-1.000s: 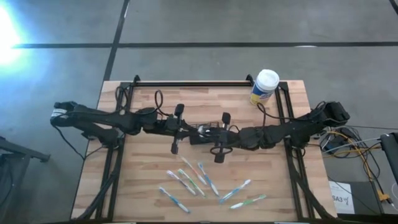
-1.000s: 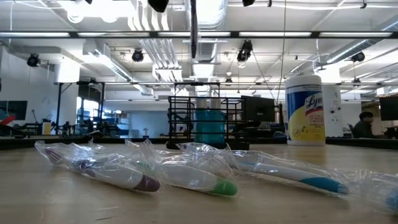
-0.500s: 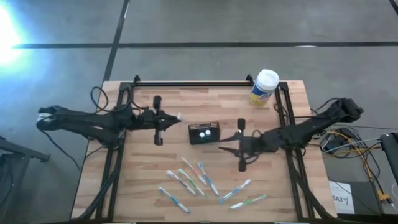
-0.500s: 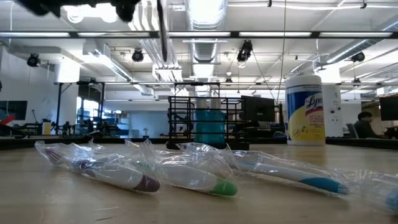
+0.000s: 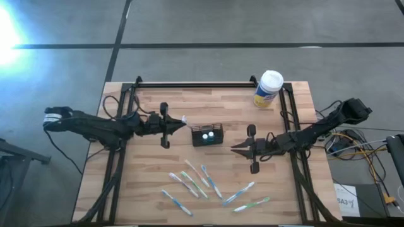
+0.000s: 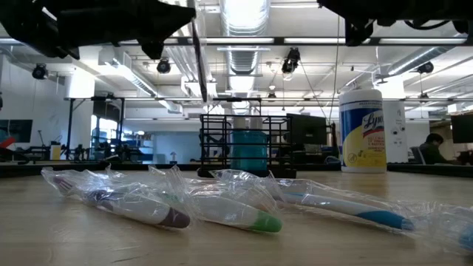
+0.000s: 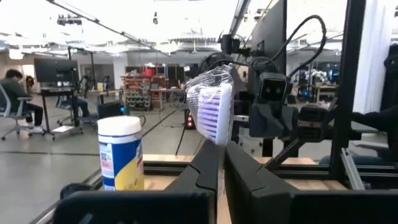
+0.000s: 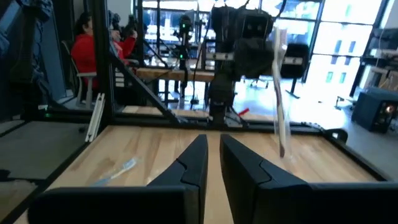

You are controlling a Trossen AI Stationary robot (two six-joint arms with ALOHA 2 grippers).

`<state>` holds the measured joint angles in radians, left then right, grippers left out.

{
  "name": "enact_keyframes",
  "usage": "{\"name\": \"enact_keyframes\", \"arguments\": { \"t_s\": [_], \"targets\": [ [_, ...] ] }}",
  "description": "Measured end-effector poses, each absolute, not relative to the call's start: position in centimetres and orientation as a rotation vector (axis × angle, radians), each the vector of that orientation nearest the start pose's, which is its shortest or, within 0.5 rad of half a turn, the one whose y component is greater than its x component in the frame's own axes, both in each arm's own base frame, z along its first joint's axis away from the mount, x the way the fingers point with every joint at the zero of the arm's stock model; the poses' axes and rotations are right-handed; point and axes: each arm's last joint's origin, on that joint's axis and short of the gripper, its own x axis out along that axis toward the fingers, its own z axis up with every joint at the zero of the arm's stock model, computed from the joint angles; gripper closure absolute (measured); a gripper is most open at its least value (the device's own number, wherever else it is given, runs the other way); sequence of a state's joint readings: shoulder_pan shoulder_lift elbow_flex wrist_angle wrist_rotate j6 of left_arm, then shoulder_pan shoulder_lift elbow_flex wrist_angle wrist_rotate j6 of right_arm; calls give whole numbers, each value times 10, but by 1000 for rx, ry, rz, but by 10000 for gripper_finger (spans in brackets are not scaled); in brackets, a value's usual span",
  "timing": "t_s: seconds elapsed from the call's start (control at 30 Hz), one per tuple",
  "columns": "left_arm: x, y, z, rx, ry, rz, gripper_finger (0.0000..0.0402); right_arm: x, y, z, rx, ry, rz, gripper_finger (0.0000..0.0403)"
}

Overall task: Pick & Place toothbrushing station
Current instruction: Put the top violet toothbrush into the black wire organizer

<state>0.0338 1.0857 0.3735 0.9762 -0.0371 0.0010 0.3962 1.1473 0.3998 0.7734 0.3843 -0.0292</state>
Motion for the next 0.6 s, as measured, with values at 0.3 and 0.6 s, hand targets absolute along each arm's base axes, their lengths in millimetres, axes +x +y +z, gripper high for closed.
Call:
{"name": "enact_keyframes", "arguments": {
  "t_s": [0.3, 0.6],
  "targets": [
    [233, 11, 230, 8, -201, 96, 393, 210, 76, 215, 6, 0, 13, 367],
    [242, 14, 215, -2, -154, 125, 393, 207, 75, 211, 37, -3, 13, 367]
  ]
}}
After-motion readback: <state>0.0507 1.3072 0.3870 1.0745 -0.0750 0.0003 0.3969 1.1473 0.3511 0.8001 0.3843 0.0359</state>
